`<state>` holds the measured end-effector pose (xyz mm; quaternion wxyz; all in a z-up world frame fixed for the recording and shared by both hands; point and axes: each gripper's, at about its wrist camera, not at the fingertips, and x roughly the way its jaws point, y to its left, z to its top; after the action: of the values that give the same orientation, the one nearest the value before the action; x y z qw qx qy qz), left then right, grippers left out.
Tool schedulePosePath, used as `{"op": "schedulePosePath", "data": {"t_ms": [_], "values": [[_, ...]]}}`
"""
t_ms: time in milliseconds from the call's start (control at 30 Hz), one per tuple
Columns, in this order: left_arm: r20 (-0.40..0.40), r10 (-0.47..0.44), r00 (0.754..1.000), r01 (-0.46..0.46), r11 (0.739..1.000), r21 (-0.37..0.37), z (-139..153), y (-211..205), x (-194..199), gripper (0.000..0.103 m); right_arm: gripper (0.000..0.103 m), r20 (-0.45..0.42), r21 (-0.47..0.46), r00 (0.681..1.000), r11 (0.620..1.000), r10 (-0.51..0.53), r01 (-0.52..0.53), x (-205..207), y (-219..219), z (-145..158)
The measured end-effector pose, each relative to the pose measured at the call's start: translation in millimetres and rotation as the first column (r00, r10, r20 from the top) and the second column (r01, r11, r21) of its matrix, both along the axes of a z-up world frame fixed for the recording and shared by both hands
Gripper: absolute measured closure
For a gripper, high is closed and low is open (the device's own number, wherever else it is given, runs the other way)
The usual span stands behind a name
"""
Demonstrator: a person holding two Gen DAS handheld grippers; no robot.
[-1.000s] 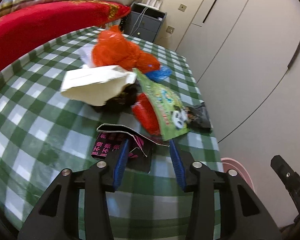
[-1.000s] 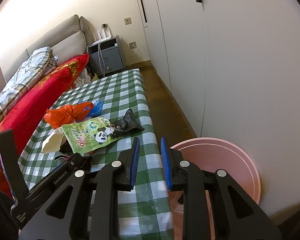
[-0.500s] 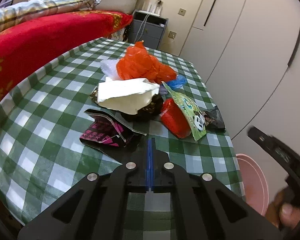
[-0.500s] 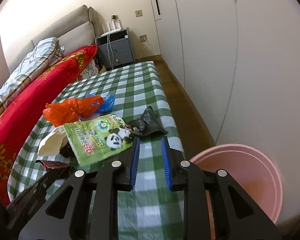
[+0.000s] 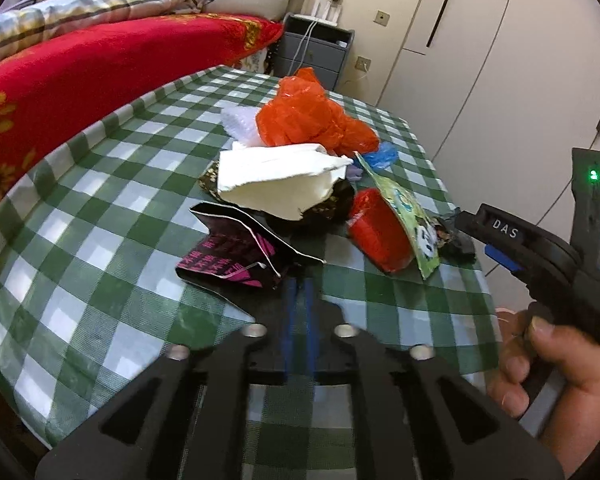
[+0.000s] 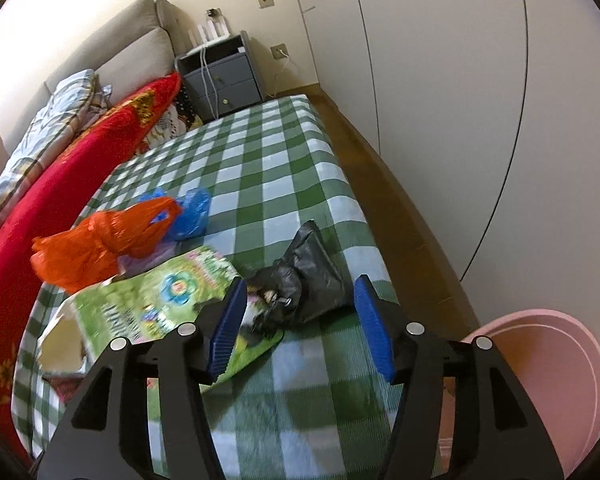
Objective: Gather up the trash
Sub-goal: 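Reach the right tool to the black plastic bag and grasp it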
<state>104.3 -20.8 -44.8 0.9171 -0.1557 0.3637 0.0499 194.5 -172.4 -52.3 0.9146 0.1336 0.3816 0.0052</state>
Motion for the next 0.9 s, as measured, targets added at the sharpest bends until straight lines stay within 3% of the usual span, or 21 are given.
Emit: {"op": "schedulePosePath", "data": {"t_ms": [67,200,333,367,400,467,567,767,800,833,900], "values": [[0.009,0.015,1.0,-0.015,1.0,0.016,2.3,0.7,-0.1,0.051,0.042,-0.03,-0.009,0.999,1.0,0.017,-0.017,6.8,2.3,-5.3],[0.021,0.027,0.999,-0.027,0.999,0.036,5.3,4.0,1.9,0.051,0.041,-0.067,-0.046,0.997,0.998,0.032,-0.035,12.4,7.8,-15.4],[0.016,0.048,0.999,-0.048,0.998,0.033,4.4,11.3,8.1,0.051,0.044,-0.051,-0.073,0.998,0.996,0.042,-0.046,11.0,11.2,-14.9],[0.007,0.05,0.999,-0.05,0.998,0.027,2.3,13.4,9.7,0.055,0.045,-0.048,-0.075,0.998,0.996,0.045,-0.048,10.2,11.5,-14.6],[0.0,0.049,0.999,-0.049,0.999,0.018,0.6,14.7,10.1,0.066,0.047,-0.045,-0.079,0.998,0.996,0.048,-0.051,9.5,12.1,-14.2],[-0.017,0.049,0.999,-0.049,0.999,0.009,-2.7,16.2,11.1,0.078,0.05,-0.036,-0.103,0.998,0.993,0.056,-0.059,7.3,14.8,-12.7],[-0.009,0.051,0.999,-0.051,0.999,0.008,0.0,17.3,10.4,0.09,0.053,-0.033,-0.114,0.998,0.991,0.062,-0.065,3.9,14.4,-10.0],[0.018,0.035,0.999,-0.035,0.999,0.021,8.7,14.8,6.2,0.099,0.058,0.002,-0.105,0.998,0.993,0.057,-0.057,-10.4,6.5,9.1],[0.019,0.033,0.999,-0.033,0.999,0.023,9.1,14.6,5.9,0.101,0.092,0.011,-0.112,0.998,0.992,0.059,-0.057,-14.0,5.9,12.6],[0.02,0.031,0.999,-0.032,0.999,0.024,9.6,14.2,5.5,0.102,0.103,0.008,-0.117,0.998,0.991,0.063,-0.062,-17.8,4.9,16.3],[0.025,0.028,0.999,-0.029,0.999,0.025,11.7,14.1,3.6,0.102,0.103,0.012,-0.101,0.998,0.993,0.066,-0.064,-24.1,1.9,21.4]]}}
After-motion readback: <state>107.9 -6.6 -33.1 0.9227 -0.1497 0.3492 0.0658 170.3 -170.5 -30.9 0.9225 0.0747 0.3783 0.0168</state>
